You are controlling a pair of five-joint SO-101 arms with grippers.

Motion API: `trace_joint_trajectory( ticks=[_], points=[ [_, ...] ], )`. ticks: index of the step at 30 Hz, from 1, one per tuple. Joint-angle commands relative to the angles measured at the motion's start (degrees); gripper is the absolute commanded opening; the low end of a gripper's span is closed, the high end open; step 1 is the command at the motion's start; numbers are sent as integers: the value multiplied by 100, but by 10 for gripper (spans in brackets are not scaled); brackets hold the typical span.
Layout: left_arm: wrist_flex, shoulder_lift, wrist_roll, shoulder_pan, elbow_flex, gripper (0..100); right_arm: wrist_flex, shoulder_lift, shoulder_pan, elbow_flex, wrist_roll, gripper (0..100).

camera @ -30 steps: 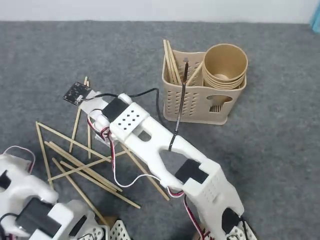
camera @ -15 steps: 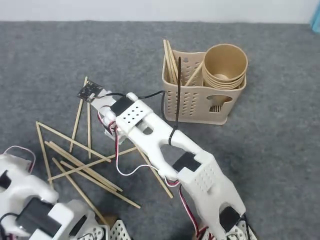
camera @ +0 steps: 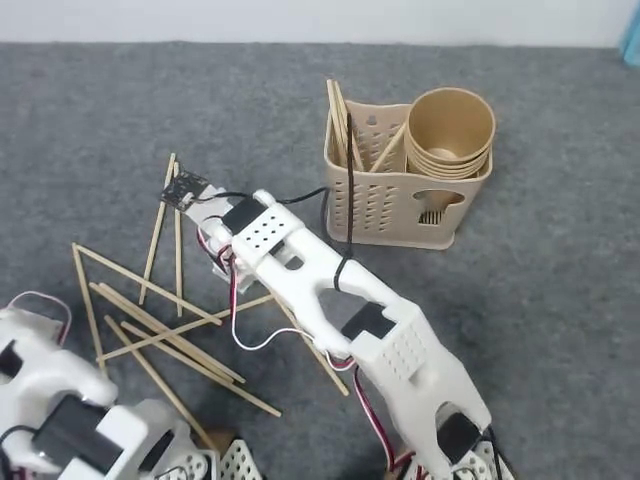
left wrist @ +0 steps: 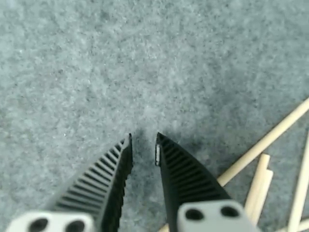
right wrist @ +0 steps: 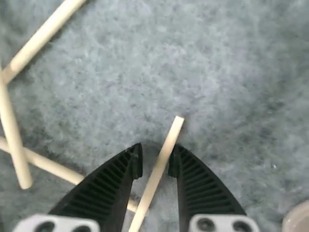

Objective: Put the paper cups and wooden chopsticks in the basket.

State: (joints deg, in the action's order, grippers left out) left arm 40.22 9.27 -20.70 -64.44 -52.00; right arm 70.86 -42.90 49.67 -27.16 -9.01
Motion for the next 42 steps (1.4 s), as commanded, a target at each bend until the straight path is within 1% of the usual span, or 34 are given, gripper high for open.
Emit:
trace_joint_trajectory(
  ticks=[1,3,6,10,20,25,34,38,40,42],
  points=[
    [-114,35,0,62,119,76,-180,66,-101,-334,-88,113],
    [-114,35,0,62,110,76,-198,57,-154,-334,-88,84],
    [-114,35,0,62,110,76,-198,92,-198,-334,-88,2],
    [-114,35,0,62,110,76,-180,233,-277,-334,-53,36],
    [-114,35,0,62,110,76,-66,295,-295,-334,-79,42],
    [-114,35,0,62,110,76,-57,295,-286,-334,-88,121],
    [-114,35,0,62,110,76,22,532,-295,-299,-88,107],
    [-114,35,0,70,110,76,-40,277,-295,-325,-88,106],
    [-114,35,0,70,110,76,-75,171,-295,-334,-88,79],
    [-114,35,0,70,110,76,-92,163,-295,-334,-88,20]
  ],
)
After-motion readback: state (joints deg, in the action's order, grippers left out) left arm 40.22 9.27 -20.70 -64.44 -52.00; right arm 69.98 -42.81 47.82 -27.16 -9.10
